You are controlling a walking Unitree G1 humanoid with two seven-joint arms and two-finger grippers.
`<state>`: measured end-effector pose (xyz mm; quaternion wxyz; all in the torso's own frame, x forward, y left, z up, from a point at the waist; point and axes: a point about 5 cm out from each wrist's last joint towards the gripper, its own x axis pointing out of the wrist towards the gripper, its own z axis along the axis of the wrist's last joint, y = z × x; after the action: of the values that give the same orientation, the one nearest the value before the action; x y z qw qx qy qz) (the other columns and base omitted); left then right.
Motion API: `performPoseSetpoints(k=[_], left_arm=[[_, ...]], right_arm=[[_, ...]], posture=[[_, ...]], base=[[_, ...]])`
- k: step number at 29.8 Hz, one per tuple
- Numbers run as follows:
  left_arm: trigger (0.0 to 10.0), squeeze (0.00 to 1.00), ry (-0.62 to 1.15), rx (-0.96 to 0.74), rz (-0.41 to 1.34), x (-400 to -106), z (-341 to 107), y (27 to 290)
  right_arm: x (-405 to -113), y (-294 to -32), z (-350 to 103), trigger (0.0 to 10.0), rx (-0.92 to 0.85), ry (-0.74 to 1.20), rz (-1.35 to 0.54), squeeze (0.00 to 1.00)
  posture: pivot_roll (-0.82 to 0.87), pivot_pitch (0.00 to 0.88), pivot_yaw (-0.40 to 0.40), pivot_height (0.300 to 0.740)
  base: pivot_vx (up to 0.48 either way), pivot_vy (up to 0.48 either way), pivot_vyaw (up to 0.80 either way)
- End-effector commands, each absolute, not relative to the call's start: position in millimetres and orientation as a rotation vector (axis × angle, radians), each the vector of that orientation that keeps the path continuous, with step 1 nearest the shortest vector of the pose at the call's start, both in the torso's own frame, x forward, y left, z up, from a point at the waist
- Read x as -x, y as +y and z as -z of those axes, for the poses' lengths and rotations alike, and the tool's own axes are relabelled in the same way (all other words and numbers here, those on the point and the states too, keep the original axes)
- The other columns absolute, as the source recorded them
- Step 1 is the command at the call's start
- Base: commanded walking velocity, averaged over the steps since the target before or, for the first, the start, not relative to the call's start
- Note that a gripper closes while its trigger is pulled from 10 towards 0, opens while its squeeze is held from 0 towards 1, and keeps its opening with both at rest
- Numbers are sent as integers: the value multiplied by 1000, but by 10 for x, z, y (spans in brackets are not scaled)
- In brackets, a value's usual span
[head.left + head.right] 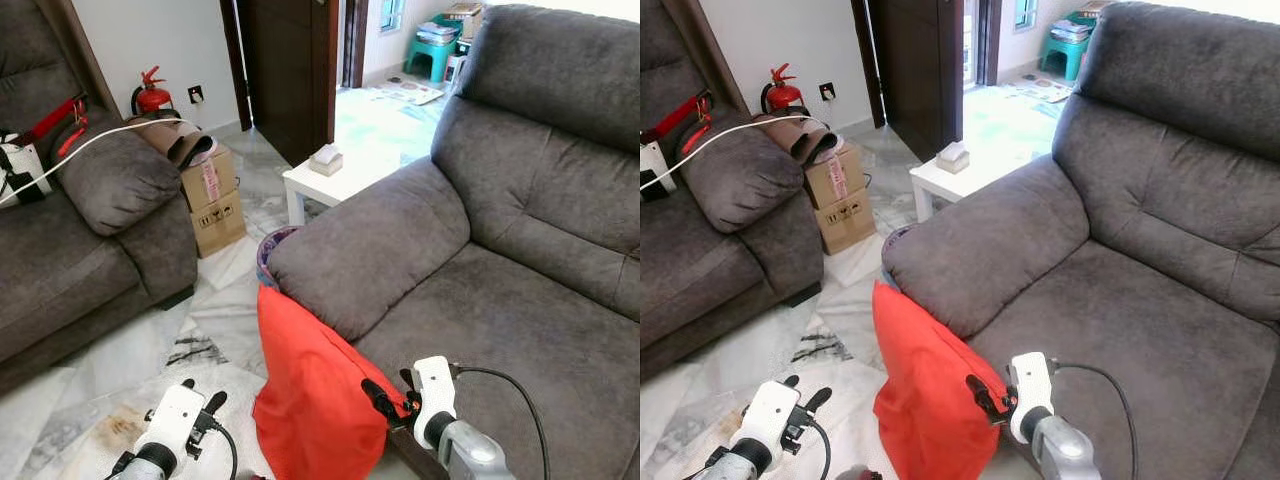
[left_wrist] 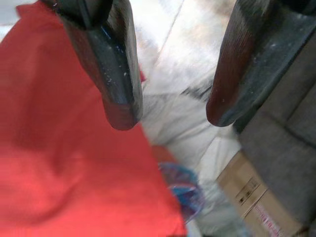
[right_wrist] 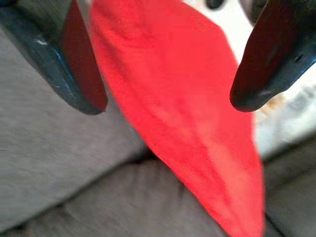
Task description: Move the pillow to the sofa from floor
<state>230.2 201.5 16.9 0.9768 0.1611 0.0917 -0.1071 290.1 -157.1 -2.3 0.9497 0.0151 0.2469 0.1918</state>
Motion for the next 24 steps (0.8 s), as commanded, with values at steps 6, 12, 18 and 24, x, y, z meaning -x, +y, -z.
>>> performPoseSetpoints(k=[6, 12, 18, 24], left_arm=[[10000, 0, 192, -350, 159, -2198, -189, 2149], [10000, 0, 205, -336, 150, -2076, -172, 2110], [10000, 0, 216, -324, 153, -2015, -162, 2074], [10000, 0, 229, -315, 160, -1972, -162, 2052]], right_arm=[[-2915, -1596, 68, 10000, 69, 582, -331, 0], [-2868, -1614, 144, 10000, 87, 676, -315, 0], [-2899, -1690, 116, 10000, 51, 705, -292, 0], [-2878, -1672, 133, 10000, 39, 731, -328, 0]], posture=[[179, 149, -22, 646], [193, 169, -42, 646], [196, 178, -46, 646], [198, 188, -45, 646]], base=[[0, 0, 0], [0, 0, 0], [0, 0, 0], [0, 0, 0]])
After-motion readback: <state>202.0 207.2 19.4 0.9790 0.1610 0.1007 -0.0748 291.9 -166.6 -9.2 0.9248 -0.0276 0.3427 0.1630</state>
